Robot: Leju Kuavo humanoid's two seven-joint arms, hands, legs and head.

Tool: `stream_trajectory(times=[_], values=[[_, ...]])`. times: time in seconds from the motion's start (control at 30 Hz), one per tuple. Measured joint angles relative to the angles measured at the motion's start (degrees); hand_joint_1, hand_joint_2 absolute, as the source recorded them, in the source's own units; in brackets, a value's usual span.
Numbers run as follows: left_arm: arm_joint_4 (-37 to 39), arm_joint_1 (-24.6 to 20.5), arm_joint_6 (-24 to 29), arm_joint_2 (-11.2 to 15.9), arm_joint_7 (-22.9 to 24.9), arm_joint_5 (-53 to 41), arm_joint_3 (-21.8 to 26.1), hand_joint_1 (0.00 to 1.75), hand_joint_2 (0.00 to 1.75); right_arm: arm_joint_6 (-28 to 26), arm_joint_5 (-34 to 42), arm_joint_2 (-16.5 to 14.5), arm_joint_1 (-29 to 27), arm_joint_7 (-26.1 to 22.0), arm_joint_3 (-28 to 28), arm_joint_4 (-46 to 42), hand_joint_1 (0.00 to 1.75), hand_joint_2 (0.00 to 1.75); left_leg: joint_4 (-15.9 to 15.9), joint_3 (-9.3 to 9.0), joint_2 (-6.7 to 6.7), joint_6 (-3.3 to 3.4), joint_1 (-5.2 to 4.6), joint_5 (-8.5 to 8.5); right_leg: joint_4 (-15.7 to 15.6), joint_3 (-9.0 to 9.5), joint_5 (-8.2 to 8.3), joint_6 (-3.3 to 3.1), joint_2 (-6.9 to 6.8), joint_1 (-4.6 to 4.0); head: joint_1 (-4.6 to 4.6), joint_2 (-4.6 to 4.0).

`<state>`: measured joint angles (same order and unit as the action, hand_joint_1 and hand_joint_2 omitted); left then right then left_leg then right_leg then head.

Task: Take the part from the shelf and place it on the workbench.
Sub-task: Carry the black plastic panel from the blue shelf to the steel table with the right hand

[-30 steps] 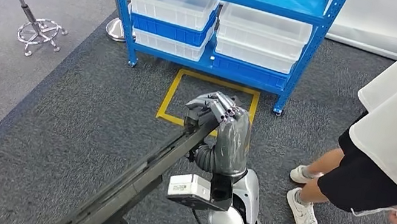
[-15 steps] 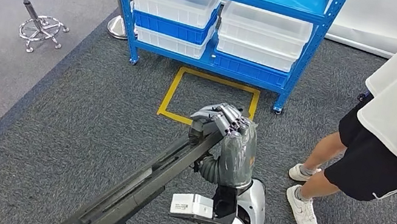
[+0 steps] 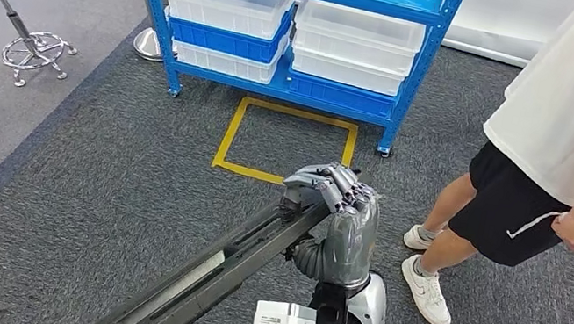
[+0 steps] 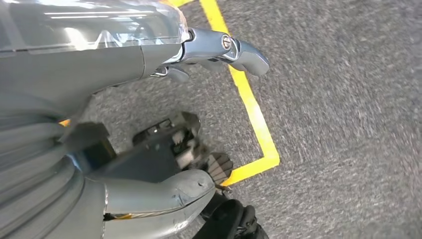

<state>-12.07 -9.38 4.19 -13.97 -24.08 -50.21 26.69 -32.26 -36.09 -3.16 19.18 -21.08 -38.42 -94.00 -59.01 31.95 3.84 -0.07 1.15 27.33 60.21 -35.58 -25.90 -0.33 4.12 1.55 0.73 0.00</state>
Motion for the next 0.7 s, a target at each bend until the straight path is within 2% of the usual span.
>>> stream_trajectory(times=[0.03,0.07,0.1,0.13,0.17,0.23,0.27,0.3,0.33,0.37,0.4,0.43,0.47,0.5,0.53,0.6,0.63,0.67,0.7], values=[[0.00,0.04,0.04,0.07,-0.02,0.00,0.00,0.00,1.75,-0.03,0.04,0.02,-0.15,-0.08,0.01,-0.10,1.75,1.75,0.65,-0.28,0.36,0.17,-0.14,0.15,-0.21,-0.14,0.28,0.44,0.47,0.16,0.01,-0.01],[0.00,0.07,0.07,0.11,-0.05,0.00,0.00,0.00,1.75,-0.07,0.08,0.05,-0.31,-0.13,0.02,-0.19,1.75,1.75,0.97,-0.36,-0.14,0.35,-0.29,-0.11,-0.52,-0.23,0.61,0.95,1.04,0.26,0.02,-0.01],[-0.01,0.07,0.07,0.14,-0.07,0.00,0.00,0.00,1.75,-0.12,0.10,0.12,-0.48,-0.18,0.04,-0.30,1.75,1.75,1.46,-0.50,-0.75,0.60,-0.20,-0.49,-0.68,-0.28,0.78,1.31,1.00,0.32,0.01,-0.02],[-0.01,0.05,0.08,0.15,-0.11,0.01,0.00,0.00,1.75,-0.18,0.12,0.20,-0.59,-0.22,0.06,-0.42,1.75,1.75,2.05,-0.66,-1.41,0.96,-0.12,-0.91,-0.42,-0.51,0.50,1.54,0.33,0.20,-0.01,-0.02],[-0.02,0.03,0.08,0.14,-0.15,0.01,0.00,0.00,1.75,-0.25,0.14,0.27,-0.64,-0.27,0.08,-0.53,1.75,1.75,2.64,-0.78,-2.15,1.33,-0.05,-1.34,0.91,-1.19,-0.50,1.65,-0.78,0.05,-0.02,-0.02],[-0.02,0.11,0.08,0.14,-0.20,0.01,0.00,0.00,1.75,-0.39,0.18,0.40,-0.79,-0.35,0.10,-0.63,1.75,1.75,3.07,-0.70,-3.63,1.80,-0.15,-1.69,6.97,-4.02,-4.17,1.66,-3.00,-0.21,-0.07,-0.02],[-0.02,0.18,0.08,0.16,-0.20,0.00,0.00,0.00,1.75,-0.45,0.20,0.46,-0.94,-0.36,0.11,-0.64,1.75,1.75,2.99,-0.54,-4.39,1.87,-0.26,-1.71,10.69,-5.72,-5.92,1.73,-3.37,-0.22,-0.06,-0.02],[-0.01,0.25,0.09,0.17,-0.20,0.00,0.00,0.00,1.75,-0.50,0.22,0.55,-1.14,-0.37,0.11,-0.64,1.75,1.75,2.89,-0.38,-5.13,1.89,-0.38,-1.69,13.33,-6.85,-6.81,1.81,-3.50,-0.24,-0.08,-0.02],[-0.01,0.27,0.08,0.17,-0.19,0.00,0.00,0.00,1.75,-0.55,0.24,0.63,-1.30,-0.37,0.11,-0.64,1.75,1.75,2.74,-0.25,-5.86,1.91,-0.52,-1.66,14.07,-6.99,-6.68,1.81,-3.63,-0.26,-0.08,-0.01],[-0.01,0.26,0.08,0.17,-0.19,0.00,0.00,0.00,1.75,-0.59,0.26,0.69,-1.41,-0.37,0.11,-0.65,1.75,1.75,2.58,-0.16,-6.55,1.89,-0.65,-1.61,12.45,-5.85,-5.52,1.69,-3.86,-0.32,-0.08,-0.01],[-0.01,0.24,0.08,0.16,-0.19,0.00,0.00,0.00,1.75,-0.62,0.27,0.73,-1.45,-0.37,0.11,-0.69,1.75,1.75,2.37,-0.12,-7.17,1.87,-0.78,-1.51,8.93,-3.66,-3.82,1.39,-4.47,-0.47,-0.09,-0.01],[-0.02,0.21,0.07,0.14,-0.19,0.00,0.00,0.00,1.75,-0.63,0.27,0.74,-1.44,-0.37,0.11,-0.76,1.75,1.75,2.14,-0.08,-7.73,1.79,-0.94,-1.37,4.85,-1.26,-2.52,0.90,-5.63,-0.76,-0.08,-0.02],[-0.02,0.17,0.07,0.13,-0.20,0.00,0.00,0.00,1.75,-0.63,0.27,0.73,-1.42,-0.37,0.11,-0.85,1.75,1.75,1.86,-0.05,-8.23,1.63,-1.12,-1.20,1.45,0.64,-1.52,0.50,-6.60,-1.03,-0.06,-0.02],[-0.02,0.14,0.07,0.13,-0.21,0.00,0.00,0.00,1.75,-0.63,0.26,0.73,-1.40,-0.38,0.11,-0.95,1.75,1.75,1.66,-0.02,-8.65,1.41,-1.25,-1.06,-0.57,1.73,-1.12,0.16,-7.31,-1.30,-0.04,-0.02],[-0.02,0.11,0.07,0.12,-0.21,0.00,0.00,0.00,1.75,-0.63,0.26,0.73,-1.39,-0.39,0.11,-1.02,1.75,1.75,1.56,-0.02,-9.10,1.14,-1.34,-0.96,-1.30,1.97,-1.12,-0.07,-7.49,-1.49,-0.04,-0.02],[-0.02,0.04,0.08,0.12,-0.21,0.00,0.00,0.00,1.75,-0.64,0.26,0.74,-1.42,-0.39,0.13,-1.09,1.75,1.75,1.54,-0.15,-9.84,0.54,-1.31,-0.87,-1.47,1.80,-0.72,-0.38,-6.37,-1.41,-0.05,-0.02],[-0.02,0.00,0.08,0.12,-0.21,0.00,0.00,0.00,1.75,-0.65,0.26,0.74,-1.44,-0.40,0.14,-1.13,1.75,1.75,1.28,-0.12,-9.24,0.18,-1.20,-0.56,-1.69,1.76,-0.46,-0.63,-5.80,-1.20,-0.04,-0.01],[-0.02,-0.03,0.07,0.13,-0.21,-0.01,0.00,0.00,1.75,-0.65,0.26,0.72,-1.42,-0.40,0.15,-1.16,1.75,1.75,0.25,0.25,-8.06,-0.19,-1.08,0.35,-1.90,1.74,-0.16,-0.92,-5.30,-0.93,-0.02,0.00],[-0.02,-0.03,0.07,0.14,-0.21,-0.01,0.00,0.00,1.75,-0.64,0.26,0.70,-1.40,-0.40,0.15,-1.20,1.75,1.75,-1.85,1.10,-6.58,-0.55,-0.92,1.89,-2.05,1.69,0.10,-1.16,-4.82,-0.68,-0.01,0.00]])
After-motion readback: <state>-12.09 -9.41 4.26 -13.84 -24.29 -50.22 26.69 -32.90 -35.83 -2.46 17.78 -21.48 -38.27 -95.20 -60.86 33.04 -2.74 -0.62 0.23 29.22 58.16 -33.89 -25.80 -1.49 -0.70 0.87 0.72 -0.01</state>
